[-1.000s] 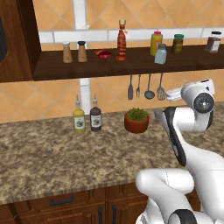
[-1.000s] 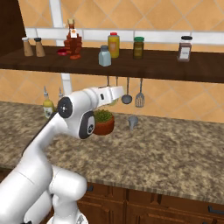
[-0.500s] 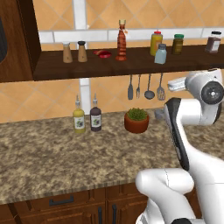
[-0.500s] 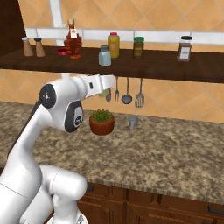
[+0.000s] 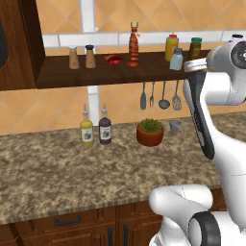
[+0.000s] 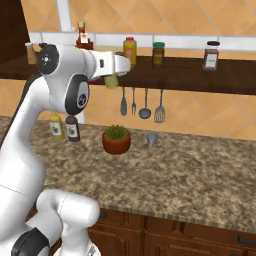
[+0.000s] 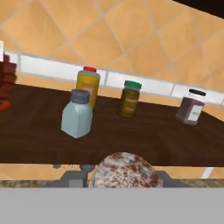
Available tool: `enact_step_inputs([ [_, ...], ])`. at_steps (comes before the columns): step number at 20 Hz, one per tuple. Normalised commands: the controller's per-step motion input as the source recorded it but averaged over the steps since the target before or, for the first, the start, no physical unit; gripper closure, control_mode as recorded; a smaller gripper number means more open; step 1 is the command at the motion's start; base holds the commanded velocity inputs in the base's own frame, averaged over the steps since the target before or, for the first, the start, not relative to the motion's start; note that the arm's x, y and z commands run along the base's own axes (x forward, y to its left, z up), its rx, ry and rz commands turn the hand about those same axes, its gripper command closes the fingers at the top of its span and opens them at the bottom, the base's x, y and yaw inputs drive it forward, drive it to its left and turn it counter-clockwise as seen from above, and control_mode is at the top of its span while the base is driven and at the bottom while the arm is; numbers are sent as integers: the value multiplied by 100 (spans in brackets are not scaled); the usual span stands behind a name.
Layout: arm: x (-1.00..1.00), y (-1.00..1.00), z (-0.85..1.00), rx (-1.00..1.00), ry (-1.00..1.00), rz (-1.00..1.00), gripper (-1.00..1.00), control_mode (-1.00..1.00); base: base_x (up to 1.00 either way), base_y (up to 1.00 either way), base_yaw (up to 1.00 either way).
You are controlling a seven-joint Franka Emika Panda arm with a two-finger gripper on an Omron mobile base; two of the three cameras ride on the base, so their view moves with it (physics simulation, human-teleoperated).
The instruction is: Put the shaker and condiment bottle from the counter next to their counterparts in the cabinet.
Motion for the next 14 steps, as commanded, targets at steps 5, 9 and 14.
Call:
enact_step_inputs([
  [5, 33, 0, 0, 0, -6, 20, 100, -100, 0, 0, 0],
  [9, 24, 0, -11, -3, -15, 22, 100, -100, 0, 0, 0],
  [14, 2, 0, -17, -12, -12, 15, 100, -100, 0, 0, 0],
])
